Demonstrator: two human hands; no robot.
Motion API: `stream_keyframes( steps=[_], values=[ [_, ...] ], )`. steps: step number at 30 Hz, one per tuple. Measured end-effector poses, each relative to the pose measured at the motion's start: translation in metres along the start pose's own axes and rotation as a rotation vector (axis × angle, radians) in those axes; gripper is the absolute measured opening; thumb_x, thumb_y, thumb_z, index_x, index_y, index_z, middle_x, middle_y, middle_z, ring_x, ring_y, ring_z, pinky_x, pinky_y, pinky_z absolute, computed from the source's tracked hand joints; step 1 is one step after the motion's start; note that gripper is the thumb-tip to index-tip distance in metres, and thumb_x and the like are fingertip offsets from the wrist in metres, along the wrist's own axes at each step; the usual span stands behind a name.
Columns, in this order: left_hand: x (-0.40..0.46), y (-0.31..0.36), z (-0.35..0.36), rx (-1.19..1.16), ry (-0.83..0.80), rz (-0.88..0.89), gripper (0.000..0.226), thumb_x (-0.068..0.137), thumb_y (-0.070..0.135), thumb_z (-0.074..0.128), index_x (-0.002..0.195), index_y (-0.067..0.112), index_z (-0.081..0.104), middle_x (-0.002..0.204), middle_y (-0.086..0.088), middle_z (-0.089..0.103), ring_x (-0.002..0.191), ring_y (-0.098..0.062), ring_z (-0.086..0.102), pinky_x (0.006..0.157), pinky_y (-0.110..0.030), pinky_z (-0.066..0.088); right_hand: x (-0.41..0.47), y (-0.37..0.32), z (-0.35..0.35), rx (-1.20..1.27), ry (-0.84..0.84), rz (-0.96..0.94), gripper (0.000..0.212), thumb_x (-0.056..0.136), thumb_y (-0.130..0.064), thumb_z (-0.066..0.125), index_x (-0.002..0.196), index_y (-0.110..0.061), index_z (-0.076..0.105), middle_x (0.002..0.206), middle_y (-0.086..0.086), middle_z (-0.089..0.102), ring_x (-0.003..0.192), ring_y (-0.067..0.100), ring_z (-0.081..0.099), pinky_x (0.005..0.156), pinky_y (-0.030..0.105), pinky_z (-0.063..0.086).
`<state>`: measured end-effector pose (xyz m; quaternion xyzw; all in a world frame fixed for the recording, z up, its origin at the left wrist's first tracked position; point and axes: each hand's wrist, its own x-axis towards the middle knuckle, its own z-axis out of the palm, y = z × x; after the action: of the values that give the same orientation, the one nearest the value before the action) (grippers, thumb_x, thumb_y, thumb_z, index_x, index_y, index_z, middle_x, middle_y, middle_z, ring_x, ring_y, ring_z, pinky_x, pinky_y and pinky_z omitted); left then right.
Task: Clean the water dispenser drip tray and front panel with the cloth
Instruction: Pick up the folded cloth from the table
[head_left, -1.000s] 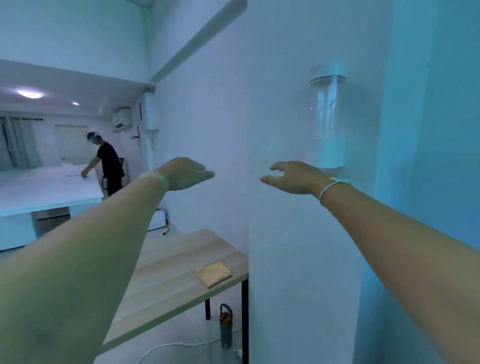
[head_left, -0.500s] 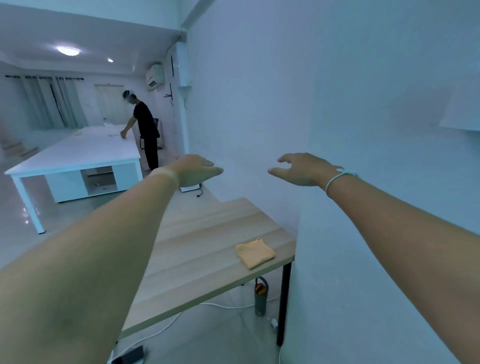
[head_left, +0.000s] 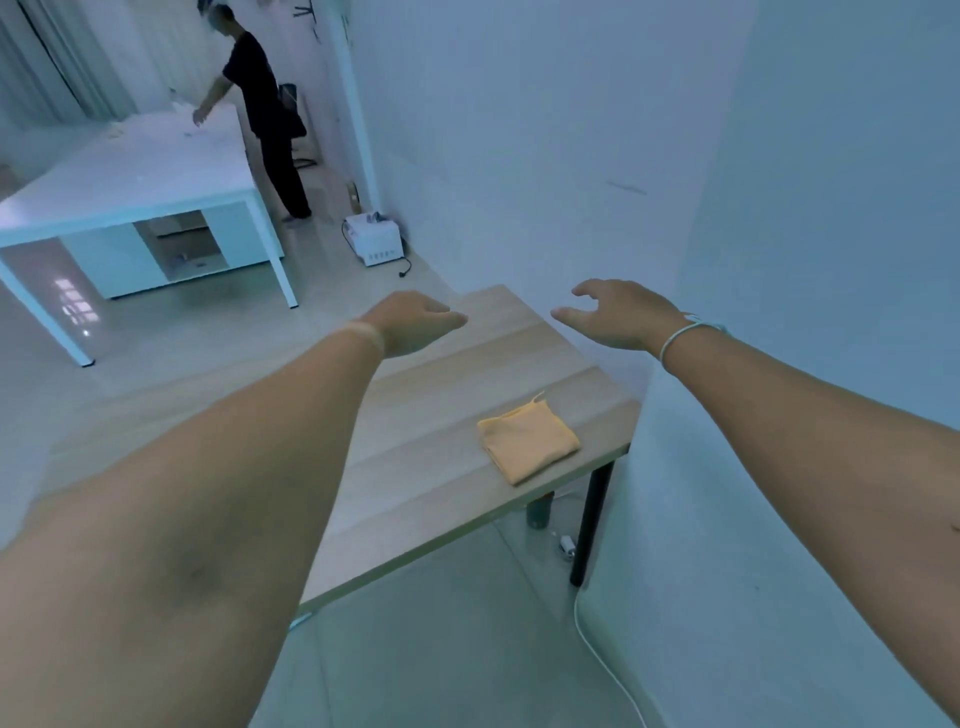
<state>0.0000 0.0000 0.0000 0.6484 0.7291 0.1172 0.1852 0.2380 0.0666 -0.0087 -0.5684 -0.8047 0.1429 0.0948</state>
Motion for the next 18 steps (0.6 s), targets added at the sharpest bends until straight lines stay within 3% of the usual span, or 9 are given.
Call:
stream_keyframes(
  steps=[3,18],
  values=[
    [0.027,-0.009,0.026,0.011,-0.068,-0.011,0.049,0.097,0.044,0.043,0.134,0.014,0.052,0.146,-0.004,0.045,0.135,-0.023,0.038,0.109,-0.031,0.026,0.020,0.013,0.023,0.022,-0.043,0.049,0.067,0.084,-0.065,0.041,0.137,-0.025,0.040,0.146,0.002,0.041,0.131,0.024,0.041,0.103,0.039,0.037],
    [0.162,-0.069,0.129,-0.038,-0.385,0.068,0.053,0.095,0.041,0.049,0.138,0.009,0.048,0.148,-0.008,0.043,0.138,-0.023,0.036,0.113,-0.029,0.025,0.074,0.051,0.141,0.128,-0.170,0.441,0.066,0.085,-0.060,0.045,0.139,-0.022,0.039,0.147,0.004,0.041,0.134,0.024,0.038,0.106,0.036,0.033]
  ],
)
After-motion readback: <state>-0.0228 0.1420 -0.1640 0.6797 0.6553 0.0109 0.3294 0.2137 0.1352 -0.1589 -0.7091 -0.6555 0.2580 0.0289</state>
